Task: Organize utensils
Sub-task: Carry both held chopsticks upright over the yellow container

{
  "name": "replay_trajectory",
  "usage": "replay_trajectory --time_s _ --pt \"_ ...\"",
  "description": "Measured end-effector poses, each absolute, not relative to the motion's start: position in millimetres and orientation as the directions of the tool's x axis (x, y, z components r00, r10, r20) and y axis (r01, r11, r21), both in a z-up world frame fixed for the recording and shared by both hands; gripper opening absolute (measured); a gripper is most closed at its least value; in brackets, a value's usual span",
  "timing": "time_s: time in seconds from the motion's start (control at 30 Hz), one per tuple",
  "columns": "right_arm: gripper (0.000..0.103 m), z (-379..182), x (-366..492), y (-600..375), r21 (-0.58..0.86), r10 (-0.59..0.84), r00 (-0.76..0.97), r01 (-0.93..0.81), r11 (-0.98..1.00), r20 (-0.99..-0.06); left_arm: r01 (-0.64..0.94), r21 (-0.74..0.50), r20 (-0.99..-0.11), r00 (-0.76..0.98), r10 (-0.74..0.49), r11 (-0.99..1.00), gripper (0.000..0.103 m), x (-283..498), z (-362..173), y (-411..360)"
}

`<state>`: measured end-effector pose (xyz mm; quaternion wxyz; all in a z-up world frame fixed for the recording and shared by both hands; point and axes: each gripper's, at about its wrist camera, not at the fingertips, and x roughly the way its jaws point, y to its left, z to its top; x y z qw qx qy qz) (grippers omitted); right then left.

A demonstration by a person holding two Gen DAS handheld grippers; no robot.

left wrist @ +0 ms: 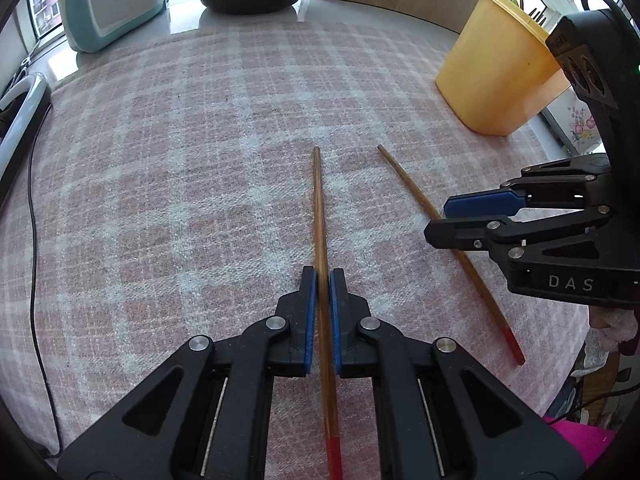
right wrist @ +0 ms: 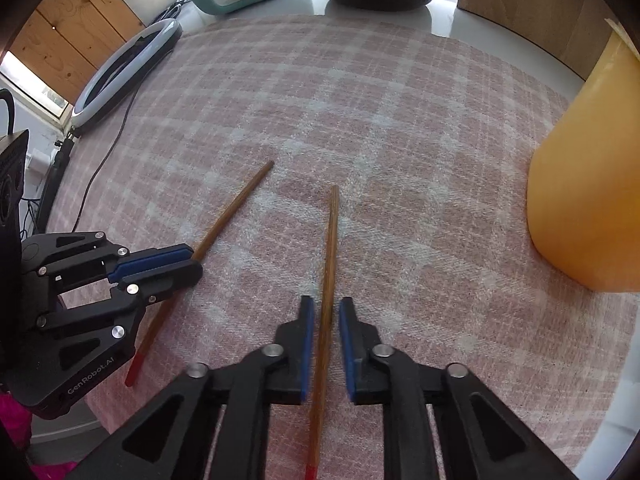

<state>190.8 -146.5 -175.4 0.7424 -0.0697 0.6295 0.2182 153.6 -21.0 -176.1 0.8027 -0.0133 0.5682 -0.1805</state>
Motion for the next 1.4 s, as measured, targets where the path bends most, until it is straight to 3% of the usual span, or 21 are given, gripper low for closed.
replay_trajectory --time_s 0.2,0.27,0.57,0.83,1.4 --pt "0.020 -180 200 -136 0.133 0.196 0.103 -0.439 0.889 -0.975 0.226 -0.256 -0.899 0.301 -0.318 0.940 0.004 157 -173 -17" --pt "0.005 -181 200 -130 0.091 0.166 0.123 -0.464 0.881 -0.978 0.207 -0.270 -0.894 0.310 -0.325 0.940 0.004 157 -172 -14" --pt "0.003 -164 186 -160 0.208 0.292 0.159 -0.404 0.891 -0.943 0.163 -0.307 -0.851 0.393 -0.348 0.937 0.004 147 -144 -7" --pt "0.003 -107 157 -204 0.323 0.442 0.332 -0.356 0.877 -0.833 0.170 -0.293 -0.782 0.523 -0.338 0.941 0.004 130 -101 -21" --pt "0.003 -33 102 -311 0.376 0.449 0.627 -0.255 0.891 -0.637 0.218 -0.355 -0.656 0.635 -0.408 0.909 0.004 112 -36 -69"
